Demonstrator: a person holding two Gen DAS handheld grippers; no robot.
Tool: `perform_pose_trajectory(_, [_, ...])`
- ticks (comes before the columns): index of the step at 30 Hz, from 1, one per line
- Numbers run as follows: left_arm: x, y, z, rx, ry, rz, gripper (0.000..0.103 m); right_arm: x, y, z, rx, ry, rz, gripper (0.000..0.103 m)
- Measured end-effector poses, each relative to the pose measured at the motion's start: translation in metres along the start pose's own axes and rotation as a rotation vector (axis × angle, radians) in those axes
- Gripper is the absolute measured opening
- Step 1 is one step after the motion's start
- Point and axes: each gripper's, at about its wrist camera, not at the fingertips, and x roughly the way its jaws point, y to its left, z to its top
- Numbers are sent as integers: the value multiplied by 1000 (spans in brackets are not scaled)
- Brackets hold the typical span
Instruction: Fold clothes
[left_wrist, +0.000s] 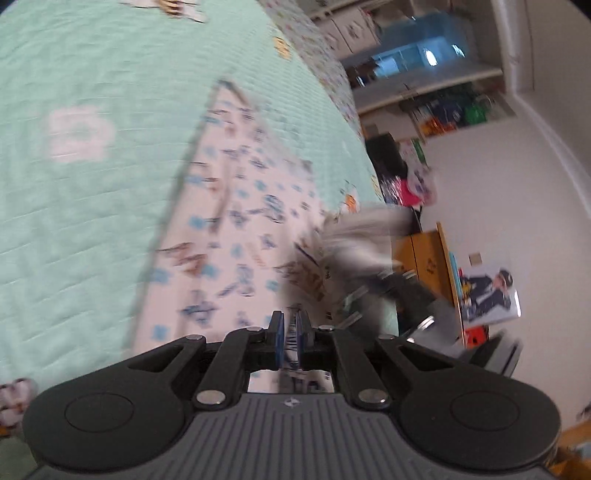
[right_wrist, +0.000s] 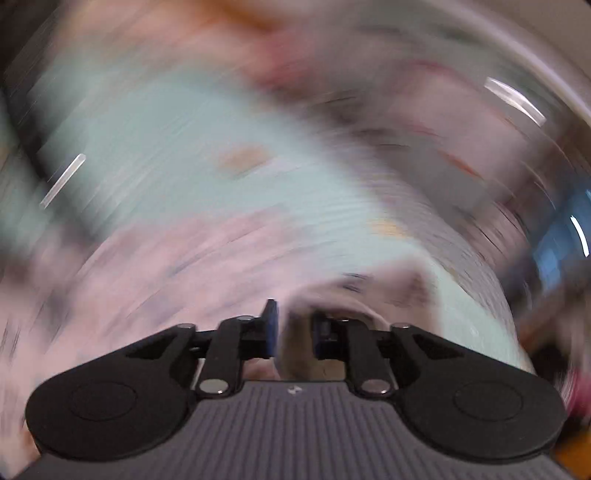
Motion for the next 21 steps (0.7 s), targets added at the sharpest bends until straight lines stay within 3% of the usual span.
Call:
perform_pose_trajectory(1, [-5, 4, 1, -3, -8, 0, 4, 3, 23, 2, -107, 19, -2, 45])
perform_pose_trajectory(2, [-9, 7, 1, -3, -16, 0, 4, 5, 40, 3, -173, 34, -1, 51])
perform_pose_trajectory(4, [-16, 12, 3, 2, -27, 3, 4, 4, 40, 1, -61, 44, 12, 66])
perform_pose_trajectory(9, [-17, 9, 11, 33, -36, 12, 4, -6, 21, -14, 169, 79, -8, 68])
perform_pose_trajectory(13, [-8, 2, 13, 63, -41, -2, 5, -45, -6, -40, 465, 11, 42, 68])
perform_pose_trajectory(16, [-5, 3, 7, 59, -29, -14, 5, -75, -40, -76, 793, -88, -10, 68])
perform_pose_trajectory(17, [-3, 2, 5, 60, -23, -10, 5, -81, -50, -92, 913, -79, -63, 69])
perform_pose_trajectory(19, [-1, 0, 0, 59, -9, -4, 5, -79, -68, -124, 1133, 28, -146, 69])
perform_pose_trajectory(21, [0, -2, -6, 54, 2, -3, 5, -67, -76, -146, 1257, 101, -148, 68])
